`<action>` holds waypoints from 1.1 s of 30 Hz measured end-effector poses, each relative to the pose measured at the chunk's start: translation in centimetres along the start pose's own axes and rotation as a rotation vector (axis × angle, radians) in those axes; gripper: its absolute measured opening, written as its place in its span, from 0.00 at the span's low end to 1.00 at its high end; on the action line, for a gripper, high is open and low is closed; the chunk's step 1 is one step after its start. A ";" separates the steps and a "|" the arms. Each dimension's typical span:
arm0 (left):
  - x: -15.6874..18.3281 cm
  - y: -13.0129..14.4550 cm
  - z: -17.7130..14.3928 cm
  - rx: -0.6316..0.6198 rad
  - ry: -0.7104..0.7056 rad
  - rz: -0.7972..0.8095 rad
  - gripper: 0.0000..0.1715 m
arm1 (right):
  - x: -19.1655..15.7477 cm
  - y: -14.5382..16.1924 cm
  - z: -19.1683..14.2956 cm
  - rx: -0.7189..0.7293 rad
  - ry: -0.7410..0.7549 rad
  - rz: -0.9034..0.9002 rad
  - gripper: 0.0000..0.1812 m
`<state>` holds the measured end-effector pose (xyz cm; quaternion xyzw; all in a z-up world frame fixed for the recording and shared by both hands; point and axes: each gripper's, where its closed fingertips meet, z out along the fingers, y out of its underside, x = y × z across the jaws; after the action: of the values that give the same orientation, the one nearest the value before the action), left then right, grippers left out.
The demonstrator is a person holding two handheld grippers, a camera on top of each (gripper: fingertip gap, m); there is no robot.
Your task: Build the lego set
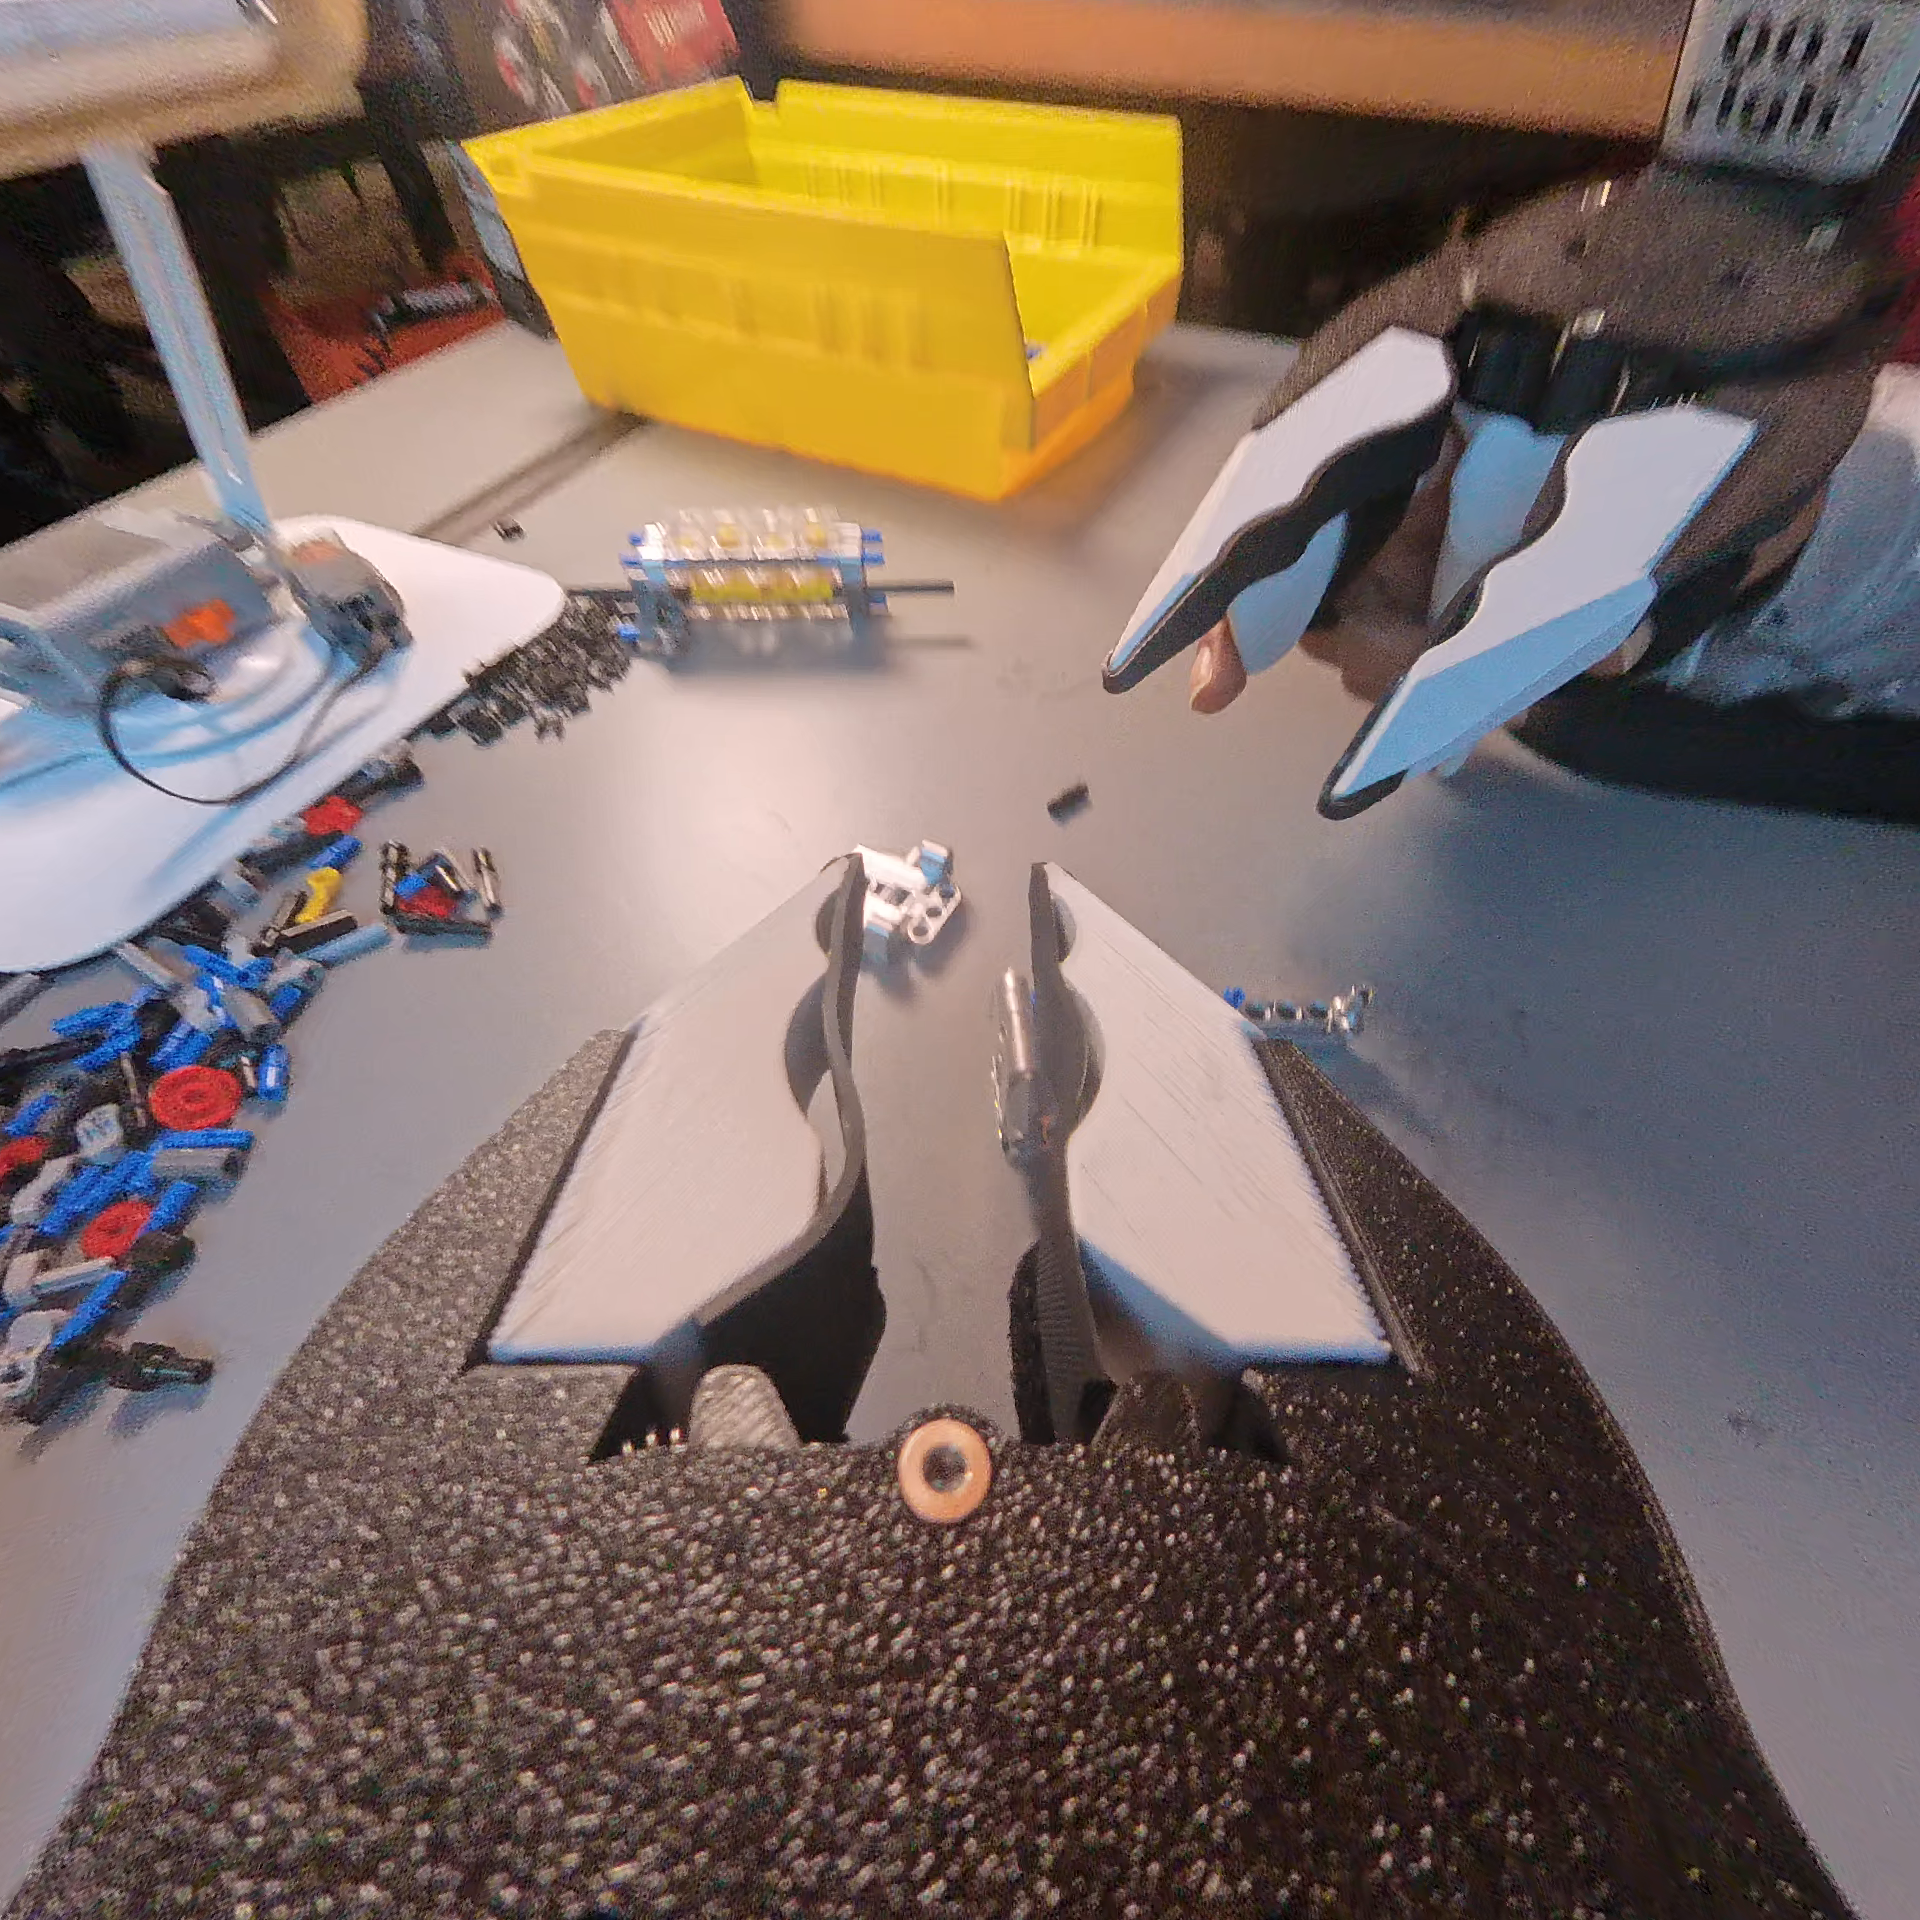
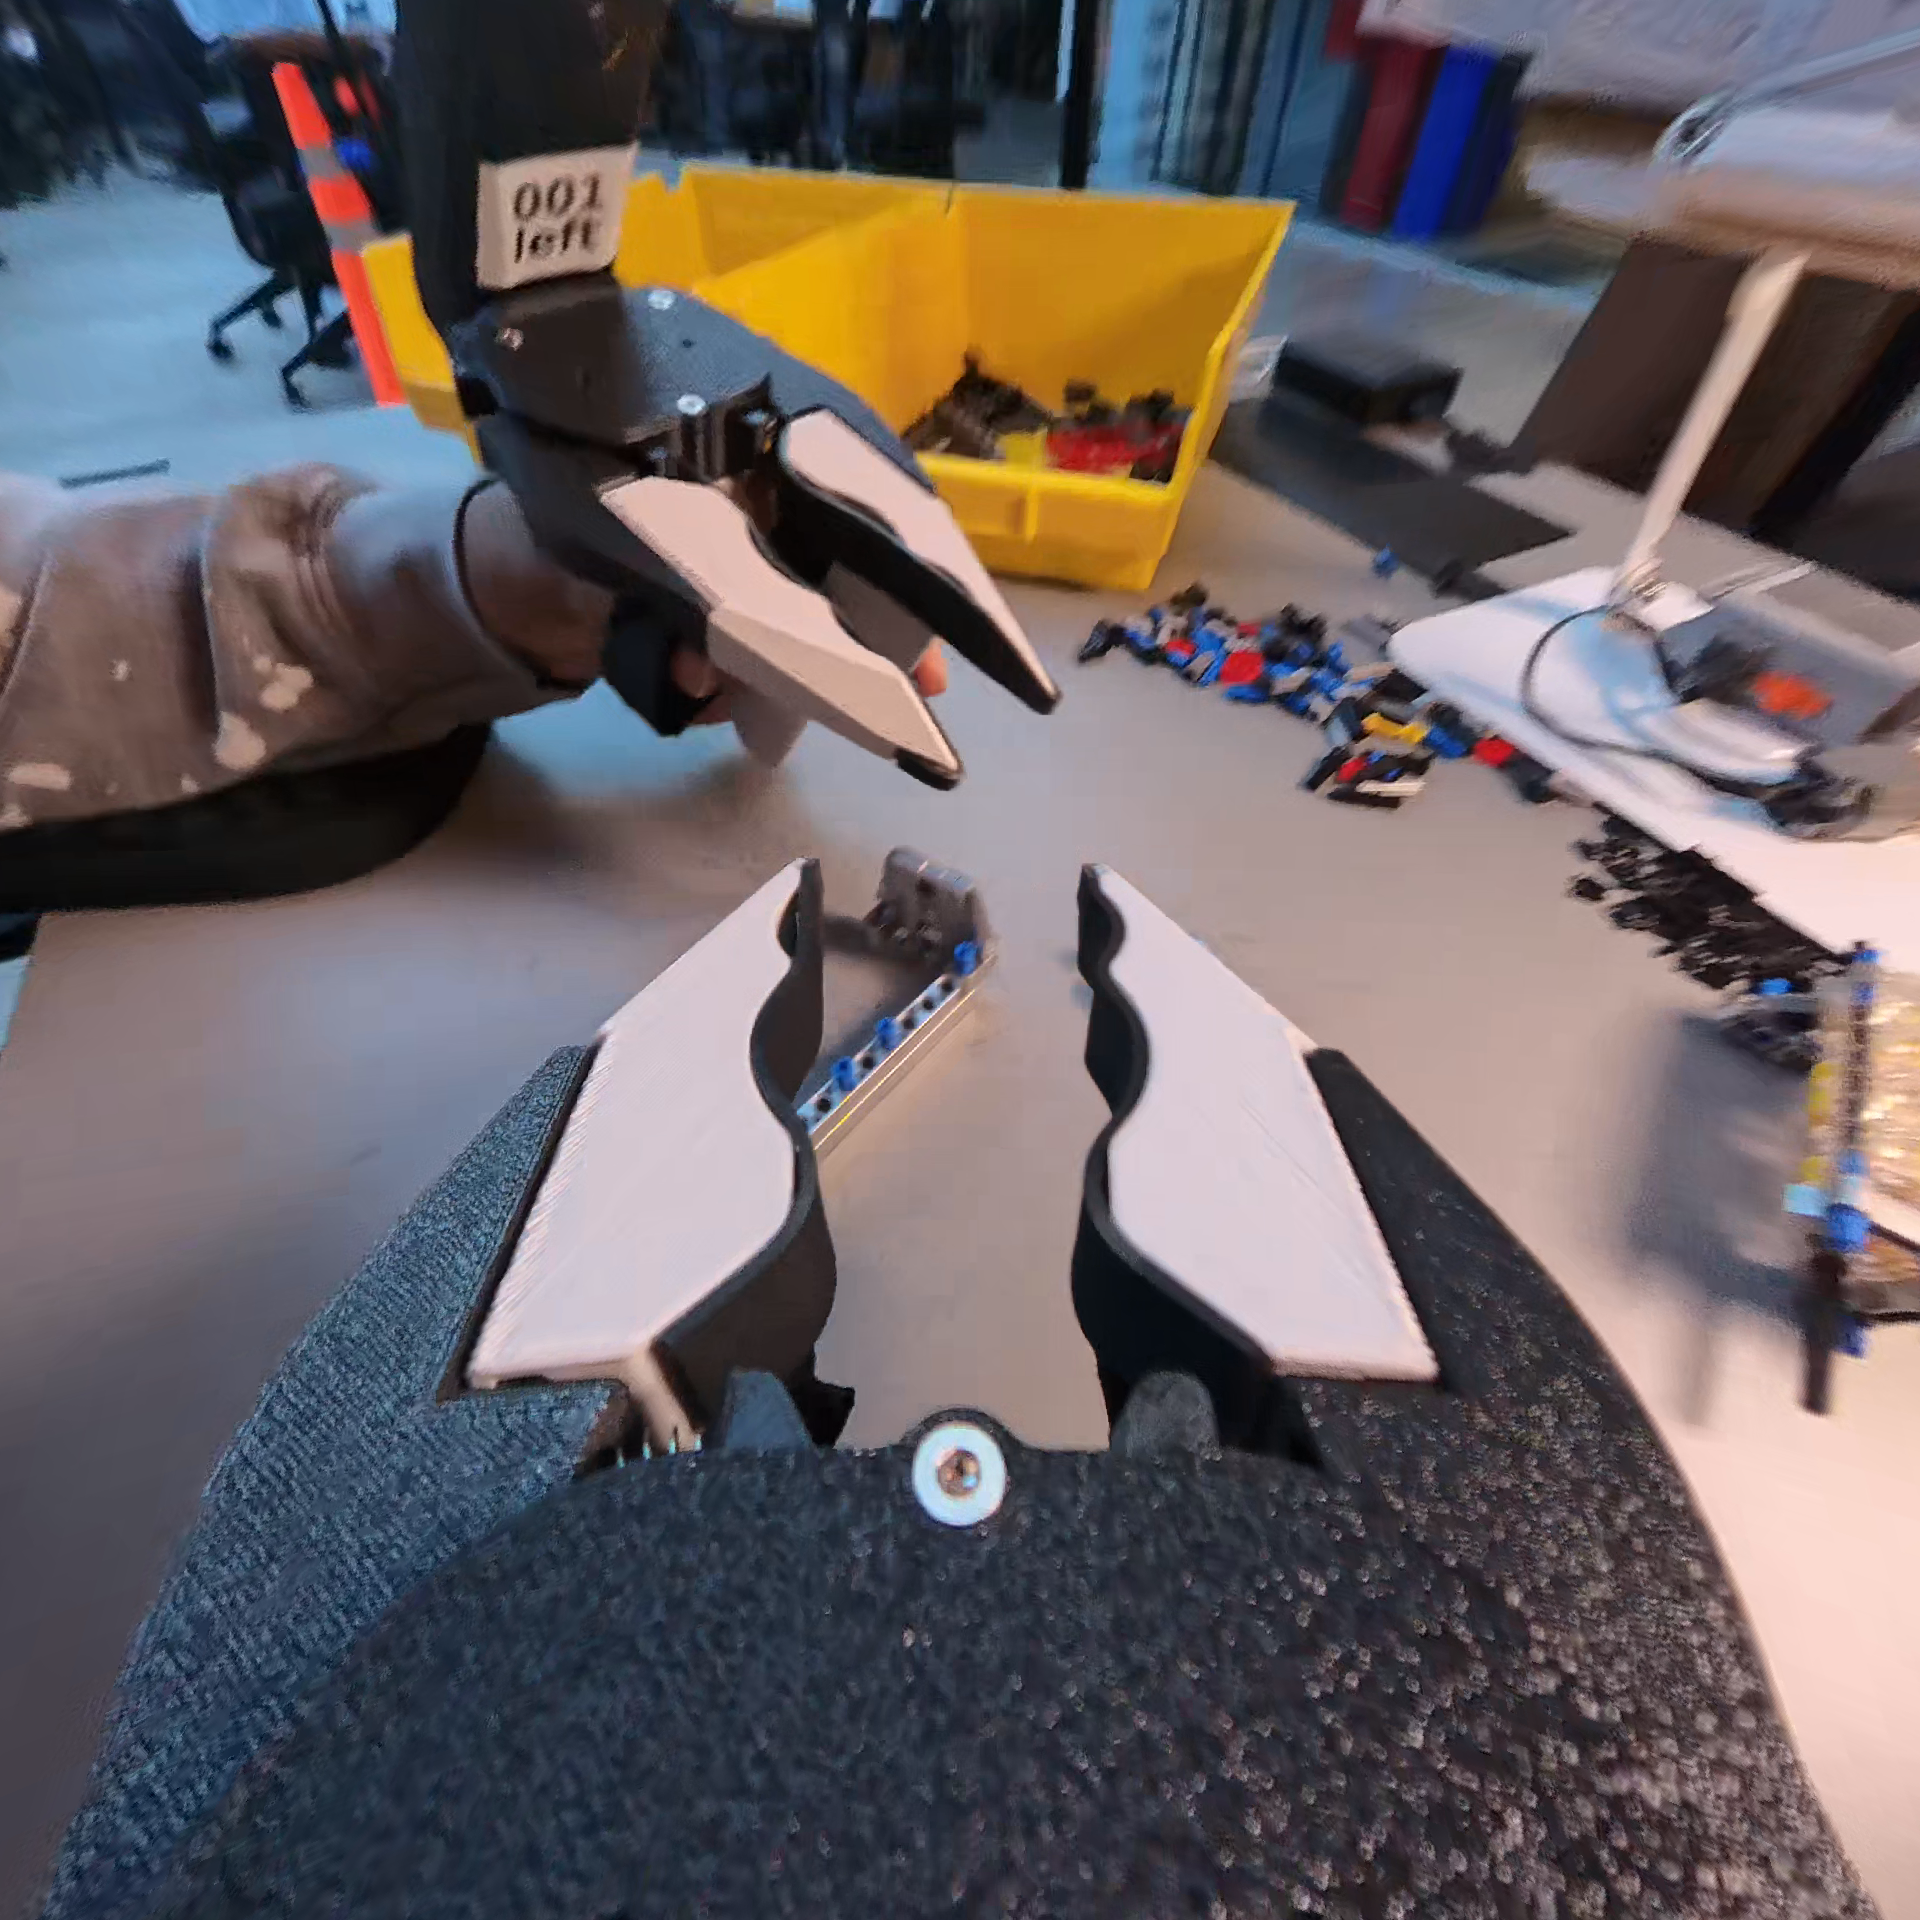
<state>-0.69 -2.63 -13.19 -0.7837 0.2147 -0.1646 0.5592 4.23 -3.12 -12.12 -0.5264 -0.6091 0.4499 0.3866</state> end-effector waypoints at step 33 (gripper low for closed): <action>-7.0 -4.0 -5.2 0.358 -0.358 -0.224 0.24 | 8.4 -5.1 1.9 0.283 0.275 -0.119 0.31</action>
<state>-8.65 -2.04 -7.84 -0.7078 -0.0080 -0.1194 0.6962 -0.29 4.74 -7.82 -0.4862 -0.5113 0.4315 0.5622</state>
